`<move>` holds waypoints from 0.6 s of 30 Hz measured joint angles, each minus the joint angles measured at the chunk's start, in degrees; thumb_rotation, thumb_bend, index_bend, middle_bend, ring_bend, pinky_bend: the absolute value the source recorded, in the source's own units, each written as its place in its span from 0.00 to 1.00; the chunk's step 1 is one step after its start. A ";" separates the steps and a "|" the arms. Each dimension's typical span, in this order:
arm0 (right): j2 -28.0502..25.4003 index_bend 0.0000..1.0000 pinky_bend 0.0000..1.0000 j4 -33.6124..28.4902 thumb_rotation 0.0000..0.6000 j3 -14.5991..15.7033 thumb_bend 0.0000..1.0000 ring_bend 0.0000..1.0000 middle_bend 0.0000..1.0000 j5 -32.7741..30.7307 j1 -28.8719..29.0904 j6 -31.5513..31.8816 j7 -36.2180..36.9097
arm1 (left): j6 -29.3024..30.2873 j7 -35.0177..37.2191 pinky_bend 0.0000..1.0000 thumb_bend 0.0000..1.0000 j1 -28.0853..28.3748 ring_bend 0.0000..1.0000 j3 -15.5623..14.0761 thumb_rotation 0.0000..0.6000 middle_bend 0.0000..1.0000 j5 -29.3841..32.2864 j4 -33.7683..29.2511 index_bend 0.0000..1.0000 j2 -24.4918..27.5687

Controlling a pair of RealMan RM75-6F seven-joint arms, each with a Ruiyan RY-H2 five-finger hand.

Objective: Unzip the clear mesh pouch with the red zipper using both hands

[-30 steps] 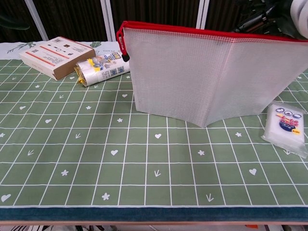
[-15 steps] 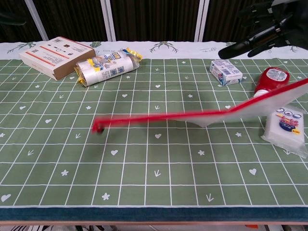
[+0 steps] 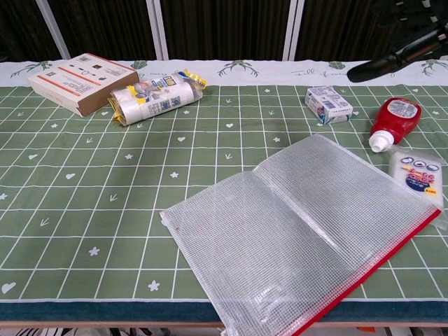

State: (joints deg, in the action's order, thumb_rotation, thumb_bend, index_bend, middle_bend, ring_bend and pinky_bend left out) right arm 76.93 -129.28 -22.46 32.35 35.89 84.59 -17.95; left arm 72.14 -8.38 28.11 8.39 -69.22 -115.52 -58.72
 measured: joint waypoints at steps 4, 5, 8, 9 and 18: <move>-2.31 0.00 0.21 0.70 1.00 2.67 0.19 0.00 0.00 4.20 -2.09 -1.65 1.22 | 1.55 1.53 0.00 0.15 -2.46 0.00 -1.64 1.00 0.00 -1.60 1.41 0.16 0.04; -2.81 0.00 0.21 0.91 1.00 3.33 0.19 0.00 0.00 5.35 -2.53 -2.00 1.45 | 2.20 1.91 0.00 0.15 -3.21 0.00 -2.13 1.00 0.00 -2.32 2.00 0.16 0.05; -4.51 0.00 0.21 1.98 1.00 5.73 0.18 0.00 0.00 9.96 -3.99 -3.00 2.03 | 4.17 2.56 0.00 0.13 -5.11 0.00 -3.40 1.00 0.00 -4.57 3.87 0.14 -0.02; -5.02 0.00 0.21 2.46 1.00 6.51 0.17 0.00 0.00 11.59 -4.44 -3.22 2.14 | 4.87 2.70 0.00 0.13 -5.64 0.00 -3.83 1.00 0.00 -5.37 4.61 0.13 -0.10; -10.36 0.00 0.21 14.65 1.00 17.43 0.16 0.00 0.00 37.24 -12.42 -0.73 6.85 | 16.28 3.81 0.00 0.11 -14.75 0.00 -9.42 1.00 0.00 -14.85 17.85 0.02 -4.01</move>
State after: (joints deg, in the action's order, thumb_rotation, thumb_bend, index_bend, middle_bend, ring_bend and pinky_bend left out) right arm 66.57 -114.63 -5.03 69.59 23.48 83.86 -11.10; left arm 88.42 -4.56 13.36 -1.03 -84.07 -97.66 -62.72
